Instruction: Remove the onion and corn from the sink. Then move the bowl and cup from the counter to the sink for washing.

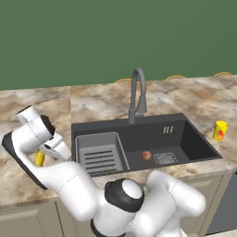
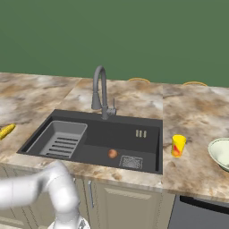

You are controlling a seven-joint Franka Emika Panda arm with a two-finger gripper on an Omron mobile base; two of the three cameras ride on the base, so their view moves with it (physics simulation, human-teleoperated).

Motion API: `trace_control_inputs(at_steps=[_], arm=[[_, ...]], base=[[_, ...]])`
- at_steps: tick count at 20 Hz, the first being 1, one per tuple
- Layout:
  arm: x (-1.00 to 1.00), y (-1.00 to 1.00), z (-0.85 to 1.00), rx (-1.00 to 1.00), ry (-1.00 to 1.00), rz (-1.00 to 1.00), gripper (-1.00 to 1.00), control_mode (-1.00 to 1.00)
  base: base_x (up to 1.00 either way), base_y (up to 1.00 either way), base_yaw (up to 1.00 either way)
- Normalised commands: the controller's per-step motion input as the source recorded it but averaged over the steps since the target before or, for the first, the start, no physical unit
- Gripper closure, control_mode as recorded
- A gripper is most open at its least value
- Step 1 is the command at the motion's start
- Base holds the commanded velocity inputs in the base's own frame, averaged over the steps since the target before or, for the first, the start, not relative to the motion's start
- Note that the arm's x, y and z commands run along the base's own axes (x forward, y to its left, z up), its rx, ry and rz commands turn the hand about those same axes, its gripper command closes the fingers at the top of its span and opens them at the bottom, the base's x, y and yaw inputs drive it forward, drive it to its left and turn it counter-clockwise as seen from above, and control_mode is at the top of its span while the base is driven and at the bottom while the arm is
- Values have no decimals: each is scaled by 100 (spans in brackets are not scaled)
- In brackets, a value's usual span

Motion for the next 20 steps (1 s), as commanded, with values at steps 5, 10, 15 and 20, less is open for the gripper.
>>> trace_control_inputs(at_steps=[5,10,15,20], arm=[[-17,-47,25,0,-10,19,-100,-100],[-15,-48,23,0,-5,25,-100,-100],[-11,-49,20,0,0,23,-100,-100],[-7,-50,17,0,1,21,-100,-100]], base=[[0,0,0],[0,0,0],[0,0,0],[0,0,0]])
